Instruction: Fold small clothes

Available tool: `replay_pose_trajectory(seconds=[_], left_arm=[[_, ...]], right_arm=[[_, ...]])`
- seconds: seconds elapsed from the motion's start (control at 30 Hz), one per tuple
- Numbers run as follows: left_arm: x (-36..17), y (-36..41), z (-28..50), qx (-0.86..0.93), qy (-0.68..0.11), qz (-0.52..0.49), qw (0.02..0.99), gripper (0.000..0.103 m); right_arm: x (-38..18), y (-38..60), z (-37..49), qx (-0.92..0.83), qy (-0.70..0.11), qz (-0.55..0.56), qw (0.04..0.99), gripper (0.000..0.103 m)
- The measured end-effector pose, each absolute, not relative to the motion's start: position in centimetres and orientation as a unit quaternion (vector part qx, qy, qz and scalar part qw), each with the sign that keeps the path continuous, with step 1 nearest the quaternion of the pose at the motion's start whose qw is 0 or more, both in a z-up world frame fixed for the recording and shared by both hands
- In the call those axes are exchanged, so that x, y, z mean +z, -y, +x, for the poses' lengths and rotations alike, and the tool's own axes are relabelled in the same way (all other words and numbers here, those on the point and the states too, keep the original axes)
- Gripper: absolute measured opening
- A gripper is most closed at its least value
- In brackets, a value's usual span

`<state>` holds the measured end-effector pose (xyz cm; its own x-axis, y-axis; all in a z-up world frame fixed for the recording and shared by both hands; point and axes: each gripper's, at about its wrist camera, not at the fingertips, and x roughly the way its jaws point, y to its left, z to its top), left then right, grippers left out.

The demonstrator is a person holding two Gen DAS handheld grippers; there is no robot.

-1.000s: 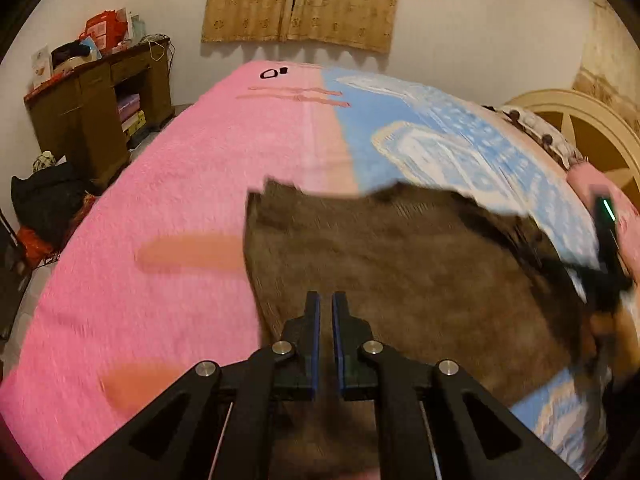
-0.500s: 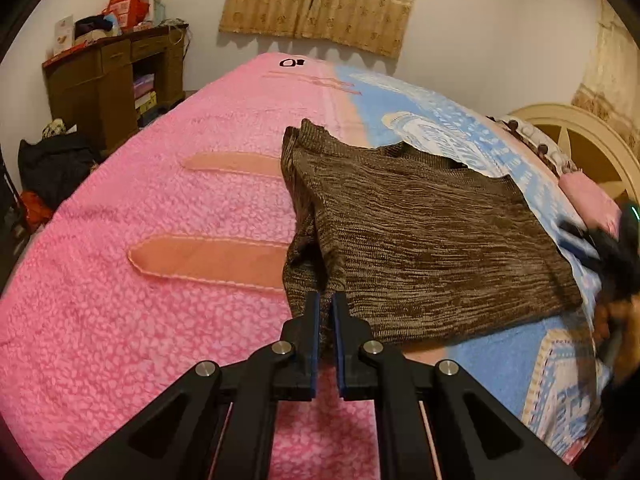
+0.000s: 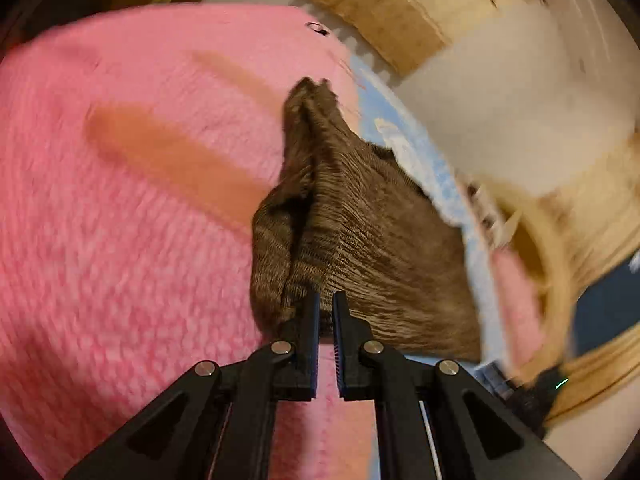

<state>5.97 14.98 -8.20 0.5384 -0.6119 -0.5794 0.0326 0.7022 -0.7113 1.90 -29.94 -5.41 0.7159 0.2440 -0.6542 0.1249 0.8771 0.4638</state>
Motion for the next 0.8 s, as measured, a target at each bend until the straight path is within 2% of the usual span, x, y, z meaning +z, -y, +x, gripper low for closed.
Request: replay_pose_trajectory(seconds=[0.07,0.1,0.13,0.2,0.27,0.37,0.57,0.67,0.7,0.77,0.8], left_arm=[[-7.1,-15.2,5.0,-0.184,-0.414,-0.326,0.83,0.007],[-6.4,-15.2,4.5,-0.178,-0.402,-0.315,0.841,0.021],[-5.5,-15.1,4.0,-0.169,-0.386,-0.301,0.855,0.059],[-3.8,-14.7,3.0,-0.148,-0.35,-0.266,0.886,0.1],[-2.1,-13.5,2.4,-0.117,-0.322,-0.186,0.921,0.1],[-1.4,-11.7,3.0,-0.088,-0.326,-0.092,0.937,0.1],[-2.9,-10.4,4.3,-0.138,-0.334,-0.065,0.93,0.097],[-3.4,-8.7,4.7,-0.17,-0.352,-0.021,0.92,0.082],[-3.6,-8.4,4.7,-0.176,-0.355,-0.016,0.918,0.073],[-4.1,-8.1,4.9,-0.19,-0.366,-0.02,0.911,0.053],[-4.5,-8.2,5.2,-0.191,-0.376,-0.027,0.906,0.035]], right_arm=[[-5.3,29.9,2.0,0.036,-0.374,0.251,0.892,0.076],[-5.2,29.8,2.0,0.04,-0.374,0.252,0.892,0.076],[-5.2,29.6,1.9,0.044,-0.373,0.253,0.891,0.076],[-4.9,29.3,1.8,0.049,-0.371,0.254,0.892,0.076],[-4.8,29.1,1.5,0.05,-0.367,0.251,0.894,0.076],[-4.7,28.6,1.4,0.048,-0.365,0.241,0.898,0.076],[-4.7,28.9,0.9,0.032,-0.364,0.239,0.9,0.076],[-4.5,29.2,0.6,0.021,-0.359,0.231,0.904,0.076],[-4.4,29.4,0.5,0.015,-0.357,0.224,0.907,0.076],[-4.3,29.5,0.3,0.006,-0.355,0.214,0.91,0.076],[-4.3,29.6,0.3,0.003,-0.355,0.212,0.911,0.076]])
